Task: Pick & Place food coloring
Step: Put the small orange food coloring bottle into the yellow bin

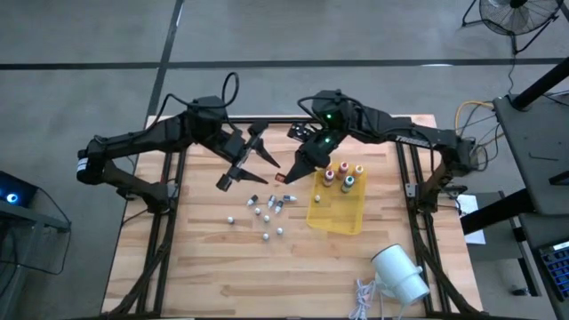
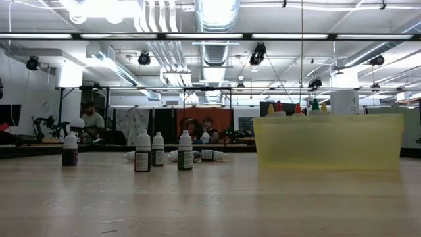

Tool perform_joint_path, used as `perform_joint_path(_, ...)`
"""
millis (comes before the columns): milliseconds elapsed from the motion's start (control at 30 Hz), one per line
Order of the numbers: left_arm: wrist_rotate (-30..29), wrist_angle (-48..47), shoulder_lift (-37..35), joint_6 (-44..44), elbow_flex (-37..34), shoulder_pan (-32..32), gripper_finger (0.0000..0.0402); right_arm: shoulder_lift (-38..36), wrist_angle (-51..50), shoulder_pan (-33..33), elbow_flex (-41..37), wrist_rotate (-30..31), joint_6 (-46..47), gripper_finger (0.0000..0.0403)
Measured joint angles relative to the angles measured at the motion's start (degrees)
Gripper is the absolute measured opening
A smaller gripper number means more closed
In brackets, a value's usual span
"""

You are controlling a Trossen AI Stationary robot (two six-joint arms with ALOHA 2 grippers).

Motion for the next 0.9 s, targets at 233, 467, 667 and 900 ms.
perform_joint_path(233,0.0,-0.7,0.0,-0.5,0.0,-0.2,0.0188,1.0,0.3,0.0,1.2,0.0,-0.3,0.0061)
perform_joint_path(467,-0.5,-0.7,0.0,-1.6,0.0,-0.2,0.0188,1.0,0.6,-0.1,1.2,1.0,-0.3,0.0061)
perform_joint_path(667,-0.9,-0.7,0.0,-2.3,0.0,-0.3,0.0188,1.0,0.9,-0.2,1.1,1.3,-0.3,0.0061)
perform_joint_path(900,-4.2,-0.4,0.5,-3.3,0.0,-0.3,0.0188,1.0,1.0,-0.2,1.1,2.8,-0.5,0.0061)
